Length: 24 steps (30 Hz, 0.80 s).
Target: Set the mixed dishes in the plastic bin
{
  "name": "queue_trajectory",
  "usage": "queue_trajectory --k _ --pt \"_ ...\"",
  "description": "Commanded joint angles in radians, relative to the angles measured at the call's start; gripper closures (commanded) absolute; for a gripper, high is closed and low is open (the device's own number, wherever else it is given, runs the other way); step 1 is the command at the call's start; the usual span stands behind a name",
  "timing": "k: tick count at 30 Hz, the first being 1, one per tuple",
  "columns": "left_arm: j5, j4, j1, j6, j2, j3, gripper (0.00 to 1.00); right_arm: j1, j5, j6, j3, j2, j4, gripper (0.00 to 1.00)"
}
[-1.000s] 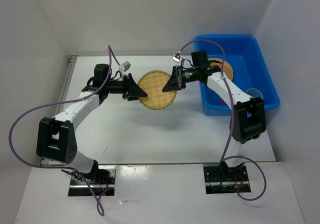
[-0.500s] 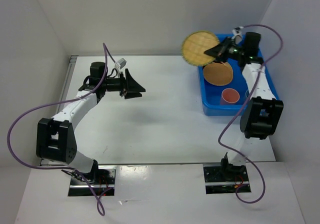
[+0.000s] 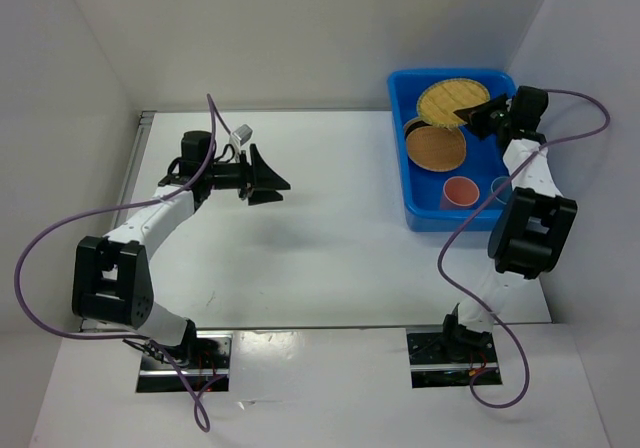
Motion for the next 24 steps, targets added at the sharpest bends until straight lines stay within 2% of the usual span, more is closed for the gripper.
queue_trajectory --k 1,11,19,20,21,24 --pt "-0.005 0.015 0.014 0.011 -0.049 -0.001 0.22 0.006 0.128 0.046 0.022 0.014 0.033 1.0" --pt "-0.055 -0.004 0.014 -0.034 -0.141 -0.053 0.21 0.046 0.159 0.014 0.084 0.2 -0.053 1.0" --pt "-0.105 -0.004 0.023 -0.055 -0.229 -0.099 0.21 0.067 0.159 -0.026 0.154 0.277 -0.123 1.0" --pt "-0.114 -0.004 0.023 -0.065 -0.241 -0.111 0.21 0.067 0.159 -0.026 0.154 0.277 -0.123 0.96" --pt "-0.114 -0.004 0.023 -0.065 -0.251 -0.122 0.21 0.067 0.159 -0.026 0.166 0.277 -0.151 0.82" --pt "-0.132 -0.004 0.023 -0.074 -0.264 -0.131 0.21 0.067 0.171 -0.035 0.175 0.277 -0.198 0.48"
